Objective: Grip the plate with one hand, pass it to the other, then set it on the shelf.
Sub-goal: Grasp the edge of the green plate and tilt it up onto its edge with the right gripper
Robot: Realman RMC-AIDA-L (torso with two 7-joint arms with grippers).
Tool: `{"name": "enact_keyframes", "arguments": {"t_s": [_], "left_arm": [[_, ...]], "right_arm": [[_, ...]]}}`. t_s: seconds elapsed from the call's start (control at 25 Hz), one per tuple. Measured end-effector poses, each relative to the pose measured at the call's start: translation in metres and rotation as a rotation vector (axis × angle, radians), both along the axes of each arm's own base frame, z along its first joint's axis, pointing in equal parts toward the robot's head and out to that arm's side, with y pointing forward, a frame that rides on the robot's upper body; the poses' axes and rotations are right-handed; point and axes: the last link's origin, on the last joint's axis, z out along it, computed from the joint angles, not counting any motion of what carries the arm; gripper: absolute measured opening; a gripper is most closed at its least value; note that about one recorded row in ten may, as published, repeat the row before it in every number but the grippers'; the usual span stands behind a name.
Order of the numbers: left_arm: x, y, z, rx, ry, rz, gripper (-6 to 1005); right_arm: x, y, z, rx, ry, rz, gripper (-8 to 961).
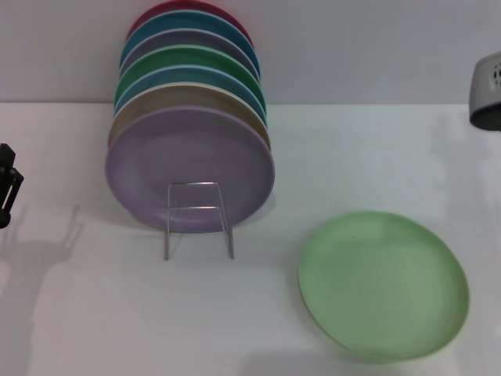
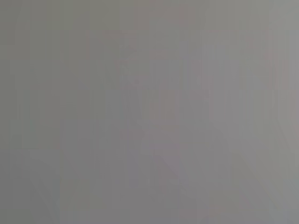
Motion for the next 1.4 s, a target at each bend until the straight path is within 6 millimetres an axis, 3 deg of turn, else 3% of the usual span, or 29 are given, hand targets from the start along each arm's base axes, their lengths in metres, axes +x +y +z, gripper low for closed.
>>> {"name": "enact_keyframes", "arguments": {"t_s": [0.16, 0.32, 0.52, 0.8, 0.96, 1.12, 1.4], "left_arm": [[-0.001, 0.001, 0.001, 0.000, 0.013, 0.003, 814], [-0.001, 0.000, 0.003, 0.006, 0.014, -0.001, 813], [0.002, -0.002, 0.004, 0.017, 0.005, -0.022, 813], [0.008, 0.001, 0.001, 0.008, -0.008, -0.046, 813], [0.012, -0.002, 0.003, 0.026, -0.022, -0.070, 814], [0.016, -0.005, 0.006, 0.052, -0.027, -0.102, 814], [0.025, -0.005, 0.006, 0.067, -0.043, -0.151, 814]], "right_arm": [[0.005, -0.011, -0.012, 0.027, 0.129, 0.188, 514], [0.038, -0.012, -0.031, -0.109, 0.466, 0.296, 513], [0.053, -0.015, -0.047, -0.254, 0.639, 0.275, 514], [0.052, -0.012, -0.064, -0.488, 0.744, 0.137, 514], [0.047, -0.006, -0.050, -0.634, 0.762, -0.014, 513], [0.045, 0.002, -0.034, -0.887, 0.773, -0.238, 513], [0.045, 0.008, -0.012, -1.035, 0.737, -0.511, 514]]}}
